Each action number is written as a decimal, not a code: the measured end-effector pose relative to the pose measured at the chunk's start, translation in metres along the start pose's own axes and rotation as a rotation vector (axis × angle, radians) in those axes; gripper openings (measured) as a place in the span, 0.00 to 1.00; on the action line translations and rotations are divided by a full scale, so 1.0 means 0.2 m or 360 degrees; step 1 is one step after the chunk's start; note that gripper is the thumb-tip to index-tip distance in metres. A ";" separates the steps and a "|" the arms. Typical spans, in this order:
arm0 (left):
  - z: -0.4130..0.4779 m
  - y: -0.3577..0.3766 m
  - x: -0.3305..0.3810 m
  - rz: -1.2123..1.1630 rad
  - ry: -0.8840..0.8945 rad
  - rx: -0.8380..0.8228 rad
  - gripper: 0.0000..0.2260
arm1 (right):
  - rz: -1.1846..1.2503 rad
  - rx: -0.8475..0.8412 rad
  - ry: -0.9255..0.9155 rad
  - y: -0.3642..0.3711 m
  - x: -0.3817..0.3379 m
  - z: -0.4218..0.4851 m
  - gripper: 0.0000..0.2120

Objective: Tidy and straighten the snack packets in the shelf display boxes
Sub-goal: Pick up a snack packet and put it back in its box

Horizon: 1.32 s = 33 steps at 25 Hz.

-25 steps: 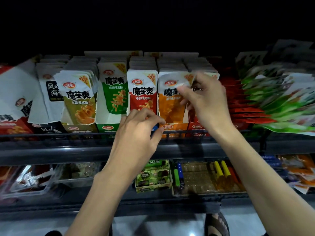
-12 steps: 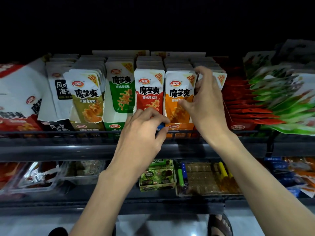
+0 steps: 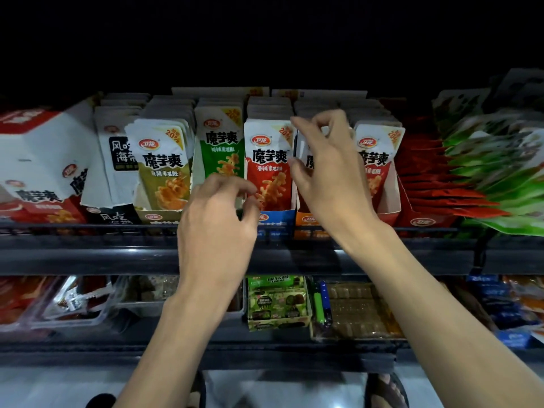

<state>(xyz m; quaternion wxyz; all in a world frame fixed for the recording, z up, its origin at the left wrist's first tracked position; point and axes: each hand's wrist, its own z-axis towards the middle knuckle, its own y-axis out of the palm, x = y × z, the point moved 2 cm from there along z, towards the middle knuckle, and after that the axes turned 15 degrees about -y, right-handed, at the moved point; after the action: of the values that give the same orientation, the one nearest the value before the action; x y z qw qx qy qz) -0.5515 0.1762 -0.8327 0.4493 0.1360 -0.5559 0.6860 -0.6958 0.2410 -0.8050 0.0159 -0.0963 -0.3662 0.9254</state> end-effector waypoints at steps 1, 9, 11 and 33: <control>0.00 0.00 -0.01 0.0042 -0.0031 -0.0008 0.06 | 0.0005 -0.0035 0.0014 0.02 0.00 0.01 0.27; 0.02 -0.01 -0.05 0.0151 -0.0071 -0.0140 0.07 | 0.0042 -0.0089 0.0078 0.08 -0.05 0.03 0.26; 0.01 -0.01 -0.05 0.0140 -0.0063 -0.0153 0.07 | 0.0116 -0.0024 0.0113 0.07 -0.05 0.04 0.19; -0.08 -0.06 0.14 -0.1120 0.0059 -0.0664 0.07 | 0.1597 0.0511 0.0459 -0.27 -0.09 0.04 0.07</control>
<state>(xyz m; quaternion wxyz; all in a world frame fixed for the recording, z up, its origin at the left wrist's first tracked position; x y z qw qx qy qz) -0.5533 0.2031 -0.8110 0.6845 0.2113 -0.5945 0.3652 -0.6821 0.2743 -0.7593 -0.3630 -0.3816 -0.1235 0.8410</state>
